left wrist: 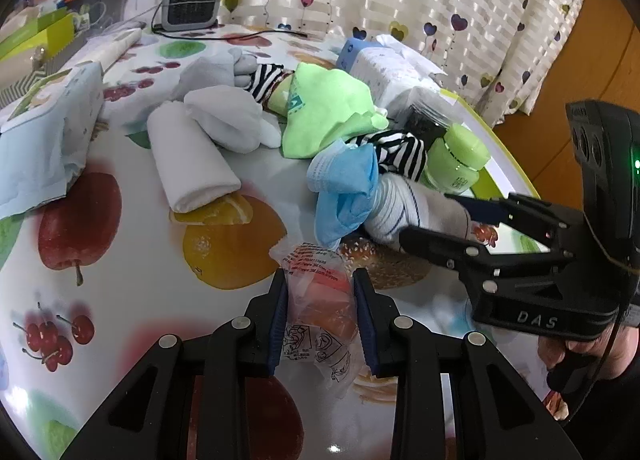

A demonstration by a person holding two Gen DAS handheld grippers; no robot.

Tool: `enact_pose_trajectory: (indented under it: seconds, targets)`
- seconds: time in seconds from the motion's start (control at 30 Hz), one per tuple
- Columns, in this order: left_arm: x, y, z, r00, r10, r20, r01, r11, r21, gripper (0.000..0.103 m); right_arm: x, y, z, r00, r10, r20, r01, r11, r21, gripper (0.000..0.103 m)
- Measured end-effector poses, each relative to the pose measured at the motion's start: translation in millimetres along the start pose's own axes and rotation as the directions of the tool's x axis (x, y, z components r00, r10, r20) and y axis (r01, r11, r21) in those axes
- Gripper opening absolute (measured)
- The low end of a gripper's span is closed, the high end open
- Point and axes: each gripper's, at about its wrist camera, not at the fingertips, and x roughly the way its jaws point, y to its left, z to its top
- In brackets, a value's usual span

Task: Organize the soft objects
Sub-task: 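Grasp the clear plastic bag with the left gripper while the right gripper grasps the white rolled sock, then carry both items to the white tray and release the sock from the right gripper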

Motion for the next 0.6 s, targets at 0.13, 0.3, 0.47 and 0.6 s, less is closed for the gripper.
enact_pose_trajectory:
  seconds: [0.13,0.3,0.47,0.6]
  targets:
    - [-8.8,-1.3,-0.6,1.000,-0.001,0.021,0.001,1.000,0.006,0.030,-5.9,-0.7,-5.2,1.000,0.027,0.009,-0.028,0.999,0.029,0.060]
    - [-20.3,-2.1,0.4,0.998,0.002,0.055,-0.002,1.000,0.007,0.030,-25.2,0.2,-11.4,0.999,0.027,0.046,-0.029,0.998,0.047,0.059]
    - [-27.8,-7.3,6.4,0.996,0.000,0.088,-0.001,1.000,0.012,0.030,-43.3,1.1,-13.4,0.996,0.020,0.090,-0.025,0.998,0.055,0.059]
    - [-34.5,-12.7,13.6,0.993,-0.002,0.118,0.000,1.000,0.023,0.030,-58.6,-1.3,-14.3,0.991,0.007,0.130,-0.017,0.997,0.070,0.060]
